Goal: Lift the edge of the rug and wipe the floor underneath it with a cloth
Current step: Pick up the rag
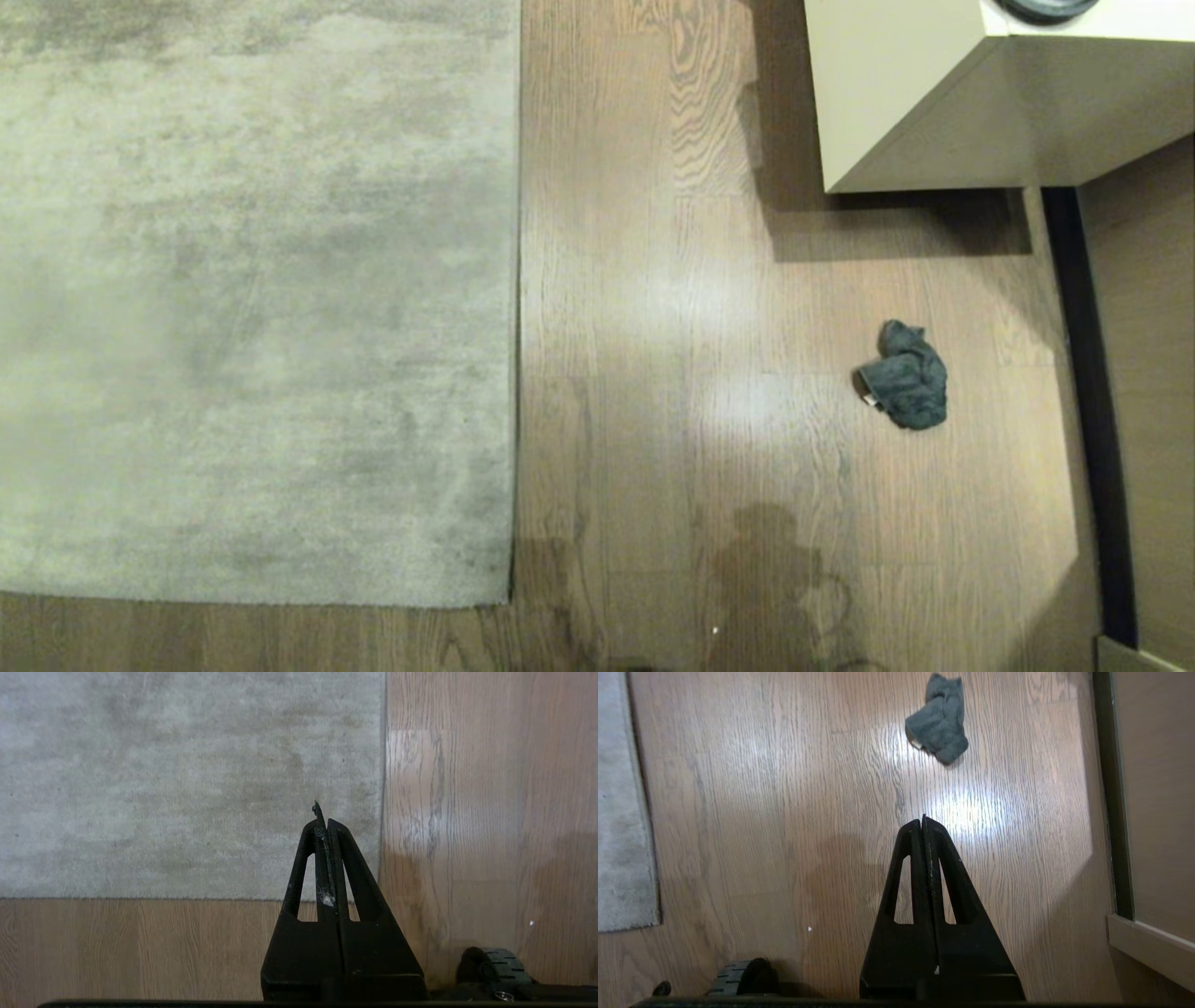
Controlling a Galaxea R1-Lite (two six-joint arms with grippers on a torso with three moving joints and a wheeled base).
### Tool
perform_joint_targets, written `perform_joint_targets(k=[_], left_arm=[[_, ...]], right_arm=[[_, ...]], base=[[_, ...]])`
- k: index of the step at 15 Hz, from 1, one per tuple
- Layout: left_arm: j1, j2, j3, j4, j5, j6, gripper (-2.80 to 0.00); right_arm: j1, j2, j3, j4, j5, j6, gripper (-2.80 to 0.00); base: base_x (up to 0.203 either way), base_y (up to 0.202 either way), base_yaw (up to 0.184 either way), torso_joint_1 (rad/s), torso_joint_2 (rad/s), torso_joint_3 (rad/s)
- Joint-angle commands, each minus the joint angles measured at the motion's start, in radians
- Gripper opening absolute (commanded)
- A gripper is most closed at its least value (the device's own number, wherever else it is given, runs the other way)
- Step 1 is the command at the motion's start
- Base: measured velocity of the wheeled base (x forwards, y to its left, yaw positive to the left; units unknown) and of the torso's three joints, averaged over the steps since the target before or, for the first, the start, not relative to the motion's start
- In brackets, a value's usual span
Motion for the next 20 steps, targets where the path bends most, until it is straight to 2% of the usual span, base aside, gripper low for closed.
perform_joint_targets(k=[1,12,15,20], left_arm=[[0.000,0.002,0.000,0.000,0.001,0.000,-2.80],[0.000,0.002,0.000,0.005,-0.002,0.000,-2.80],[0.000,0.004,-0.015,0.051,-0.005,0.001,-2.80],[0.000,0.002,-0.015,0.049,-0.004,0.001,-2.80]], right_arm=[[0.000,0.000,0.000,0.000,-0.001,0.001,-2.80],[0.000,0.000,0.000,0.000,-0.001,0.001,-2.80],[0.000,0.000,0.000,-0.001,-0.001,0.001,-2.80],[0.000,0.000,0.000,0.000,-0.001,0.001,-2.80]], base=[[0.000,0.000,0.000,-0.001,0.01,-0.198],[0.000,0.000,0.000,0.003,0.00,-0.198],[0.000,0.000,0.000,0.001,0.00,-0.192],[0.000,0.000,0.000,0.001,0.00,-0.199]])
